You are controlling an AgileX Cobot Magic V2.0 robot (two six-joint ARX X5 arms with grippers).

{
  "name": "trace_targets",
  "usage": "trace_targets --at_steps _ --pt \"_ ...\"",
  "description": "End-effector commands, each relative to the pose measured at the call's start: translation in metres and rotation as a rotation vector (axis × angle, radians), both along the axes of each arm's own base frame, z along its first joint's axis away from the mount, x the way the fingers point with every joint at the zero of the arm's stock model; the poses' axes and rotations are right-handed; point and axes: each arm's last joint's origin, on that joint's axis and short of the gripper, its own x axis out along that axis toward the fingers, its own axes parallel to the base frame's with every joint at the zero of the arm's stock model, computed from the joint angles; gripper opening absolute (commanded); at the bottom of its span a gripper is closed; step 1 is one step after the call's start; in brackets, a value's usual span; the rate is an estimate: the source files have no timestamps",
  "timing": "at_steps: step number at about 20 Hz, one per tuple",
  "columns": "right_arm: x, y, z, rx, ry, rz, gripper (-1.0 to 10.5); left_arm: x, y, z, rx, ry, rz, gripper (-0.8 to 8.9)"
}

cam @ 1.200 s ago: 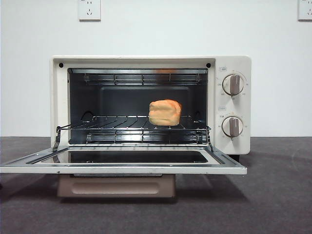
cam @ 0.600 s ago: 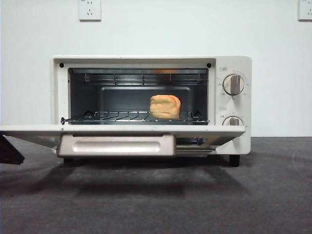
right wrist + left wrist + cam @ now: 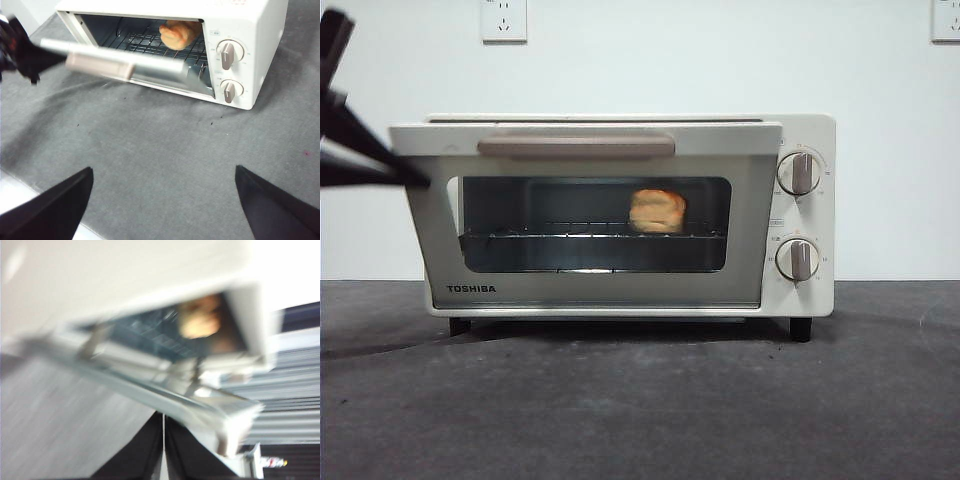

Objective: The left arm flap open the oven, the right arm pick bread and place it into oven, the left arm flap close the oven

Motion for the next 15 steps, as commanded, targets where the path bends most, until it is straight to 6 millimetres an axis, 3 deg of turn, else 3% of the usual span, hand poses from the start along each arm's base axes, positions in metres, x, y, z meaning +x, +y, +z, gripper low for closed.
trace_targets --at_steps 1,8,15 --pt "-0.001 0.000 0.005 0.023 -0.012 0.002 4.6 0.007 0.000 0.016 -0.044 -0.022 0.029 0.08" --pt "-0.001 -0.001 0.005 0.016 -0.020 -0.015 4.6 0.010 -0.002 0.035 -0.064 -0.111 -0.034 0.09" --pt "0.001 0.000 0.008 0.024 -0.055 -0.036 4.6 -0.028 -0.012 0.059 0.066 -0.293 -0.144 0.09"
